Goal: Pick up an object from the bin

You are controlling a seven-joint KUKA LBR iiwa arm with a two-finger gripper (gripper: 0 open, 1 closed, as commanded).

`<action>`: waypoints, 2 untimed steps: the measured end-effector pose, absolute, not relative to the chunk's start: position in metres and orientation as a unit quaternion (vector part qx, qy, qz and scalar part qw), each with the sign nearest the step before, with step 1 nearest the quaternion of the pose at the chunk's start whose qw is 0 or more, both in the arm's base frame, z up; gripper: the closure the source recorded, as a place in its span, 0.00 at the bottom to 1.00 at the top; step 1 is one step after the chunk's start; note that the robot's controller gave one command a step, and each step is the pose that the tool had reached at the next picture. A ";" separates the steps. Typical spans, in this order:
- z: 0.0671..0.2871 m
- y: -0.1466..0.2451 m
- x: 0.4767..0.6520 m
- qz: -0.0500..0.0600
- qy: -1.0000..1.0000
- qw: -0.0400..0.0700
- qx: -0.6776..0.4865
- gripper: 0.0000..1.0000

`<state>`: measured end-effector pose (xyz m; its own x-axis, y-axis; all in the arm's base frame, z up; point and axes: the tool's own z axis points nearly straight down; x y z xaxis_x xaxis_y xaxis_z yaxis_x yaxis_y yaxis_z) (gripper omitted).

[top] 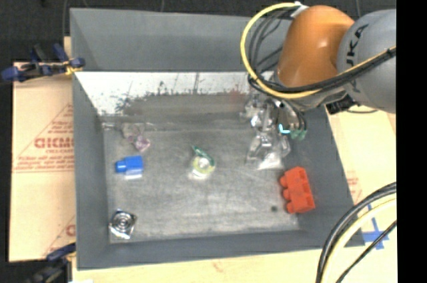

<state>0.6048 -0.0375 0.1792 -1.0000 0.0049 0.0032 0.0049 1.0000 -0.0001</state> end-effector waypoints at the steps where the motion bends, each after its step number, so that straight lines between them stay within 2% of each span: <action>1: 0.086 0.011 0.622 0.000 -0.971 -0.004 0.239 0.00; 2: 0.101 0.040 0.607 0.000 -0.933 -0.002 0.359 0.00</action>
Offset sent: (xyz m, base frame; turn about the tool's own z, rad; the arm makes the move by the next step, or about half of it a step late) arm 0.0174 0.0560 -0.1092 -0.5080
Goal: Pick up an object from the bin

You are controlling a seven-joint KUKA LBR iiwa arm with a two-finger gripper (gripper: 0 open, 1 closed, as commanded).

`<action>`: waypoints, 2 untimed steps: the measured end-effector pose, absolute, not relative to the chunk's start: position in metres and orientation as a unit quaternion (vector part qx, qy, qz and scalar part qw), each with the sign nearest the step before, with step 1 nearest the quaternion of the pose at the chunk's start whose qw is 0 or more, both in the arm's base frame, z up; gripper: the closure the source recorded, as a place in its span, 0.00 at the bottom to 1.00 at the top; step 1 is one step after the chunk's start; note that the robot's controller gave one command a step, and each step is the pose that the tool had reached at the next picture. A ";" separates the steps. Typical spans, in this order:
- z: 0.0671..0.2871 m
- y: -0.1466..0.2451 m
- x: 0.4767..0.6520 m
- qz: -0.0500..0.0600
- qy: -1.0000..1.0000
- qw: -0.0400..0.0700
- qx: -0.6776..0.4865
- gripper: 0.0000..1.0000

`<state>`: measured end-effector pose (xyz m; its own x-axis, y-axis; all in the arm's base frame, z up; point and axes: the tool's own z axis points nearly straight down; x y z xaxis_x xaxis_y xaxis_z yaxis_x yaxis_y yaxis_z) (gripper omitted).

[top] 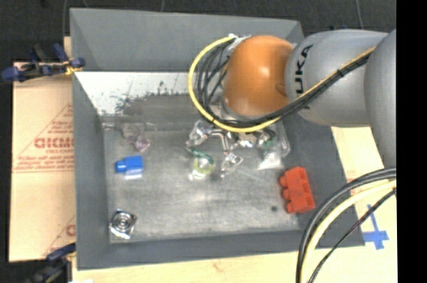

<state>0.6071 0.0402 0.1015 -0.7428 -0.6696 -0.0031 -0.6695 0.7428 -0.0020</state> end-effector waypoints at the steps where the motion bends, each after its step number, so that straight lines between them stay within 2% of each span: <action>1: 0.106 0.037 0.606 -0.001 0.890 0.002 -0.456 0.00; 2: 0.078 0.059 0.606 -0.005 0.835 0.004 -0.551 0.00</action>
Offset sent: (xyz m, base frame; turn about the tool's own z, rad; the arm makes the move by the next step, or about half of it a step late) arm -0.0024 -0.0016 0.0033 -0.2159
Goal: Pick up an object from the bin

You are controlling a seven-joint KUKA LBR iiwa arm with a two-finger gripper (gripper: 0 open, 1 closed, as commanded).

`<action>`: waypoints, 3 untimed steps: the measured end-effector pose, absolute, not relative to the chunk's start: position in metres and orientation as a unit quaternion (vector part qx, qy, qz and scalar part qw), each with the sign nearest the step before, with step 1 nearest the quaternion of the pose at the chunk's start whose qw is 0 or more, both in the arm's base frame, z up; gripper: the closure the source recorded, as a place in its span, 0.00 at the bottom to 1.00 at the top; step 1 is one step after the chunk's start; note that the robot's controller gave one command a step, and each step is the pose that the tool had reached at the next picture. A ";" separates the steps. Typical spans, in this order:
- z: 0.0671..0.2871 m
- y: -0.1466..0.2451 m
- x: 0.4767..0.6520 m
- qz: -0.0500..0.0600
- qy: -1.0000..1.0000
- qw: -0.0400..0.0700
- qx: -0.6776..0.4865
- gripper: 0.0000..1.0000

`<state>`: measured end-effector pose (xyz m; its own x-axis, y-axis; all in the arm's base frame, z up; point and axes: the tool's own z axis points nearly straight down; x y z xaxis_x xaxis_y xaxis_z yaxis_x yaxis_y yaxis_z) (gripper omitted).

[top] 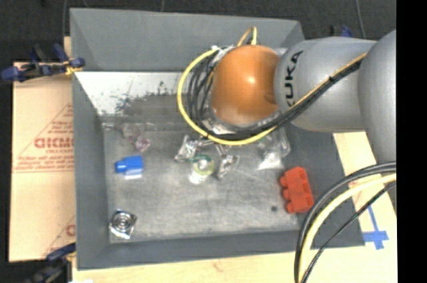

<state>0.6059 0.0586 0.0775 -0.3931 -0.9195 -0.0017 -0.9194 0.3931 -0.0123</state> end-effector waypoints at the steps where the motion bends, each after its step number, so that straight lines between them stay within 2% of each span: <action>1: 0.080 0.057 0.609 -0.003 0.837 0.004 -0.548 0.00; 2: 0.082 0.057 0.609 -0.002 0.837 0.004 -0.548 1.00; 3: 0.094 0.056 0.611 -0.001 0.839 0.003 -0.544 1.00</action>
Offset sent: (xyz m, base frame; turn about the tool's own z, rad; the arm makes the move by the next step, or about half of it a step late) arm 0.0000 0.0000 0.0000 0.0000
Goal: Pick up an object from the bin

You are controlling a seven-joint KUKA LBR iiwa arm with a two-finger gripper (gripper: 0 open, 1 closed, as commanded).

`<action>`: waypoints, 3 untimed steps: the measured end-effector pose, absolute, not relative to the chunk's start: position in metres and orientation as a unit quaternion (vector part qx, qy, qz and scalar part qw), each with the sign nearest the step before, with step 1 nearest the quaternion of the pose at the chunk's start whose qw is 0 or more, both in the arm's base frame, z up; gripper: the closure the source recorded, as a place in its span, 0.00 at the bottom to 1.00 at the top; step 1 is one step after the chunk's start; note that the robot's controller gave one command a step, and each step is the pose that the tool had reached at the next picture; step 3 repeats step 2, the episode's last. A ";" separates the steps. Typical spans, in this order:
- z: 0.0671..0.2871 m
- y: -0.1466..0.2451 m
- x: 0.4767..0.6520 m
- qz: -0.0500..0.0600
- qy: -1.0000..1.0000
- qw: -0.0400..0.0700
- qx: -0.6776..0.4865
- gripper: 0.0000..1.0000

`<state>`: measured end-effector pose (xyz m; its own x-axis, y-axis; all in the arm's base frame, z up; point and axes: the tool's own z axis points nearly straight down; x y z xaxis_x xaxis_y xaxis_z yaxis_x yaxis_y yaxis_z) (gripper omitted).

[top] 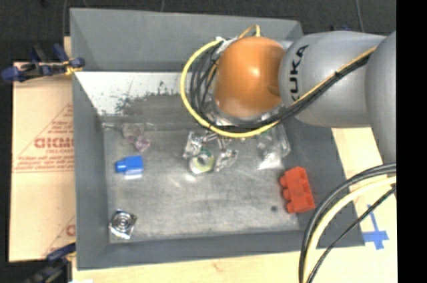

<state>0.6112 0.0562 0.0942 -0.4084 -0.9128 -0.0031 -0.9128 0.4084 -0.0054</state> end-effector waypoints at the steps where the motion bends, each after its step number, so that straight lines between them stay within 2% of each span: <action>1: 0.121 0.055 0.613 -0.002 0.841 0.003 -0.540 1.00; 2: 0.172 0.054 0.615 -0.002 0.843 0.004 -0.537 1.00; 3: 0.172 0.054 0.615 -0.002 0.843 0.004 -0.537 1.00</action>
Offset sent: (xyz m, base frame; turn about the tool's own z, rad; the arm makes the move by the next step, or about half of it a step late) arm -0.0001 0.0000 0.0248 0.0000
